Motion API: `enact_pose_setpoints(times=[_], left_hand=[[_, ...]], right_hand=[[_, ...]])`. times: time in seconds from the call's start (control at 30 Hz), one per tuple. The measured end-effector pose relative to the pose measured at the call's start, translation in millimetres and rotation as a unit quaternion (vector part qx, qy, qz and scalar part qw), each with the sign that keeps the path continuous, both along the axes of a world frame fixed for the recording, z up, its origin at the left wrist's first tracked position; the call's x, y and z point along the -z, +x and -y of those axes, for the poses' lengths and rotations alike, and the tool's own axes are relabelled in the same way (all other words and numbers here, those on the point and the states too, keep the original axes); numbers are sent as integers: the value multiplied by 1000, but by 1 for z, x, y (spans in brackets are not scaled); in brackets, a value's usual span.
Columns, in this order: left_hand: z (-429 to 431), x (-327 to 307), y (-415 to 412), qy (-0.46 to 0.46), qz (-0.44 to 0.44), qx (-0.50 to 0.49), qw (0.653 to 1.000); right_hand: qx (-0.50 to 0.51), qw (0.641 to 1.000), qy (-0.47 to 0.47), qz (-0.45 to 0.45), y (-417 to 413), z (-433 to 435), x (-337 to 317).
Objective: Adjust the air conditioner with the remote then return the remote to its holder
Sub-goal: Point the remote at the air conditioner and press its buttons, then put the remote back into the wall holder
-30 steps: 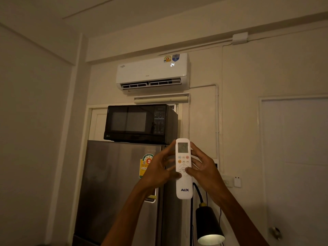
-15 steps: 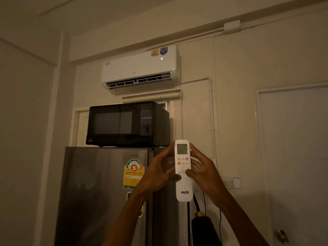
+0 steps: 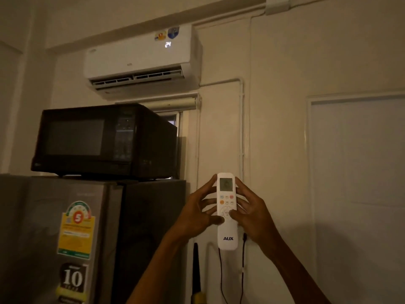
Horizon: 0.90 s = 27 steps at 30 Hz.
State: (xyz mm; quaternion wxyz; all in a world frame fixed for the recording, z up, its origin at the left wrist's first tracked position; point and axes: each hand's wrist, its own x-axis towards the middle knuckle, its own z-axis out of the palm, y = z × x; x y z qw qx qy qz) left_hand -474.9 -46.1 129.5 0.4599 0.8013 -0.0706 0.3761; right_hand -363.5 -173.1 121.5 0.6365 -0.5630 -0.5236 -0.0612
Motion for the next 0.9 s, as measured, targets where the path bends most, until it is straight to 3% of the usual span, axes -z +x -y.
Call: enact_pose_setpoints(times=[0.33, 0.9], left_hand=[[-2, 19, 180, -1, -43, 46, 998], [-51, 46, 427, 29, 19, 25, 999]], right_hand=[[81, 997, -8, 8, 165, 9, 26], [202, 977, 29, 64, 395, -56, 56]])
